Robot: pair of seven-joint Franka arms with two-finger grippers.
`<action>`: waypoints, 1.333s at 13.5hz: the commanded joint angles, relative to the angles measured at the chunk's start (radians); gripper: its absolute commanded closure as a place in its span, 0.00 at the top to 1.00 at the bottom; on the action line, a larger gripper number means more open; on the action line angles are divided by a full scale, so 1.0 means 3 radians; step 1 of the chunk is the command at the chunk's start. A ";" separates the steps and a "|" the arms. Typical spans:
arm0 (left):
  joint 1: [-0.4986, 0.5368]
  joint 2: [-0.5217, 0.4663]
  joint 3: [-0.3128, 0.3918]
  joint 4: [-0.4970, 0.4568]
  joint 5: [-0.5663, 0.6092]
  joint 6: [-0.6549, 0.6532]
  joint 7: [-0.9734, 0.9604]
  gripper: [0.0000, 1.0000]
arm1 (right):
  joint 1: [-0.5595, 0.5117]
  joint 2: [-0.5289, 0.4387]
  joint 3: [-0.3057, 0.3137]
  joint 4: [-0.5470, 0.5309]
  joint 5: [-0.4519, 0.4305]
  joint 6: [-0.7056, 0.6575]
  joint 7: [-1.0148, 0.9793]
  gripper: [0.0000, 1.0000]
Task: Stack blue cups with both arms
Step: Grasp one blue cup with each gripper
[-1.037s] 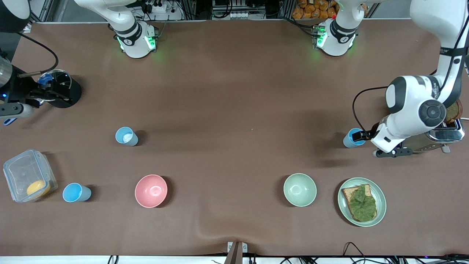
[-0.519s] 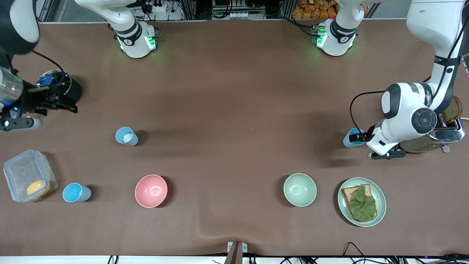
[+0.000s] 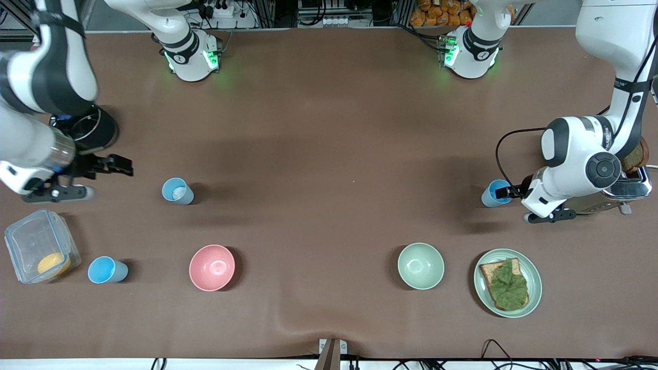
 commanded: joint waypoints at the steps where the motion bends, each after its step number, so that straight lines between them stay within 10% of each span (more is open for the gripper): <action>1: 0.0019 0.0007 -0.0029 -0.0035 0.0077 0.0004 0.0000 1.00 | 0.0057 -0.0040 0.0016 -0.0465 0.0037 0.0511 0.0010 1.00; 5: 0.0070 0.0125 -0.0029 -0.0020 0.0077 0.0035 -0.0005 1.00 | 0.0052 0.0266 0.0016 -0.0600 0.0037 0.0952 0.0010 1.00; 9: 0.0055 0.0202 -0.0029 0.0021 0.0077 0.0086 -0.0005 0.61 | 0.0026 0.0491 0.0016 -0.0610 0.0037 0.1177 0.0005 1.00; 18: 0.0055 0.0207 -0.0029 0.0052 0.0072 0.0127 -0.0026 0.06 | -0.0050 0.0625 0.0021 -0.0916 0.0042 0.1505 -0.0108 1.00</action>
